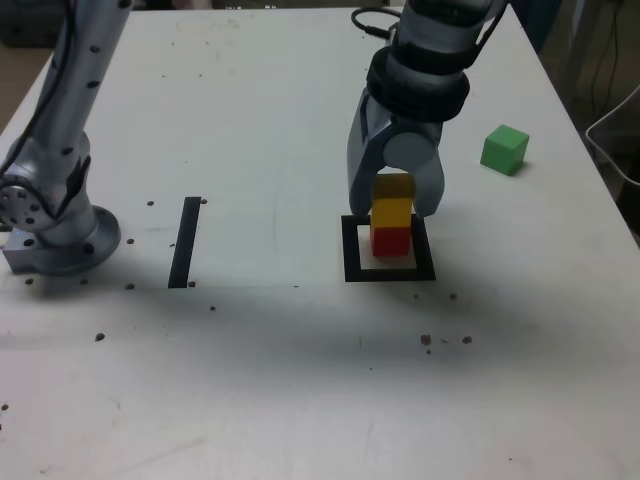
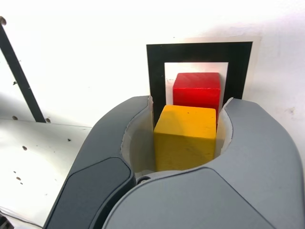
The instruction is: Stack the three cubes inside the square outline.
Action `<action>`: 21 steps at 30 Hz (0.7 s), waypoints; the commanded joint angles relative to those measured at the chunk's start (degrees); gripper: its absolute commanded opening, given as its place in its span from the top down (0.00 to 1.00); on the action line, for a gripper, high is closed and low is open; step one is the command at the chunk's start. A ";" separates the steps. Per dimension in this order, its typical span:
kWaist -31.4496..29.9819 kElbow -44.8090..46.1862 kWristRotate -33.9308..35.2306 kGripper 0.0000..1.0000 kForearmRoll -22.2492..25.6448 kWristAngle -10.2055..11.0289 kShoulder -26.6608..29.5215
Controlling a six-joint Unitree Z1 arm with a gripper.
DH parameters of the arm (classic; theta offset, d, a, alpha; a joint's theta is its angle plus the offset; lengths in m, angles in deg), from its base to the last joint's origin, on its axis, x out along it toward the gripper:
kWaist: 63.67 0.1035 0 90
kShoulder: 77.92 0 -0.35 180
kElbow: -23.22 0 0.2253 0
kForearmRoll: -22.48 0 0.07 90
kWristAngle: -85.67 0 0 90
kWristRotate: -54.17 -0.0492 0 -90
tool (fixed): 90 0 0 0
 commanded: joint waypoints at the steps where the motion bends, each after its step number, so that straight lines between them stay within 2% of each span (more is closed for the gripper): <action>1: 0.19 -0.09 -0.37 0.85 -0.31 0.23 -0.49; 7: 0.48 -0.13 -0.88 0.80 -0.92 0.71 -0.93; 18: 0.89 0.18 -1.14 0.62 -0.89 1.28 -0.85; 21: 0.98 0.32 -1.23 0.54 -0.82 1.24 -0.85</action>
